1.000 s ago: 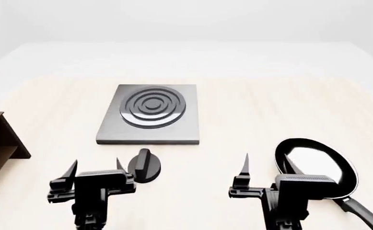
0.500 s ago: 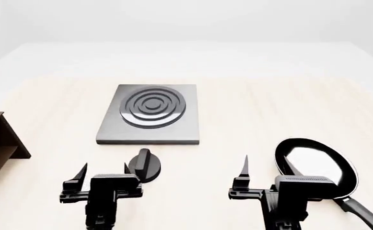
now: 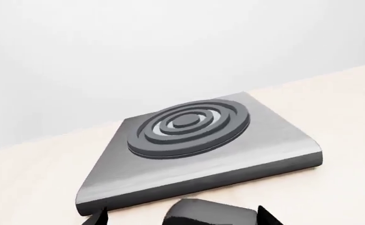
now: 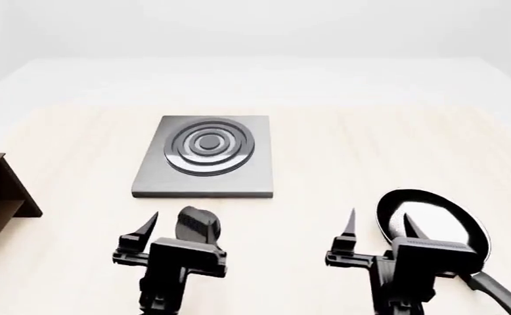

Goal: Turn on the stove and put the frying pan on it.

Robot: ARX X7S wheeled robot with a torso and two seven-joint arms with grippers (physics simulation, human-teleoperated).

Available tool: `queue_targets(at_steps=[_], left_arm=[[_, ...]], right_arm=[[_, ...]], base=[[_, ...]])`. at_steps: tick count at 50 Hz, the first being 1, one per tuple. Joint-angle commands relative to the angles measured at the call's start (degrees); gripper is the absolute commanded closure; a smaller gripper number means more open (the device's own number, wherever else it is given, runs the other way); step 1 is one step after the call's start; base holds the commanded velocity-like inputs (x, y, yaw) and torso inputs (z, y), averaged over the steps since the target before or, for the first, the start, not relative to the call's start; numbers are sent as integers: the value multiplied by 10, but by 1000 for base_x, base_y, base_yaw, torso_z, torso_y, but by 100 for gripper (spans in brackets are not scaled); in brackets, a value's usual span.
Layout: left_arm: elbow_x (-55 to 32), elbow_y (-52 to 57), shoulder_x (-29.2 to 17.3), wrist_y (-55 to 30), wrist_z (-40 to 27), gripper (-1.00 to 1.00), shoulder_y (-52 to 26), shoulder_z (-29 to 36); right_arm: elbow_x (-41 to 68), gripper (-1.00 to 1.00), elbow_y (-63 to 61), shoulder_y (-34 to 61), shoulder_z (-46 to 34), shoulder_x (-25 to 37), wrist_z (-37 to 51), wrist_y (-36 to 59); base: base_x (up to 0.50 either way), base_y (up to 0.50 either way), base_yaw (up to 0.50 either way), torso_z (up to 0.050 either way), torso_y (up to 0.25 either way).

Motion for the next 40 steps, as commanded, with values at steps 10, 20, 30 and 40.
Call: queue_targets(at_steps=[10, 20, 30, 40], left_arm=[[-100, 251, -23, -146, 4, -100, 4, -78], [-85, 251, -34, -143, -14, -100, 6, -86], [-89, 249, -43, -122, -8, -100, 20, -83], [-99, 239, -48, -111, -2, -100, 22, -84]], right_arm=[[-10, -100, -13, 17, -26, 30, -4, 63], [13, -100, -120, 37, -22, 85, -33, 157], [32, -100, -210, 88, -42, 183, -98, 276], [24, -100, -211, 154, -84, 295, -166, 452]], base=[[0, 0, 0, 0, 0], [0, 0, 0, 0, 0], [0, 0, 0, 0, 0], [0, 0, 0, 0, 0]])
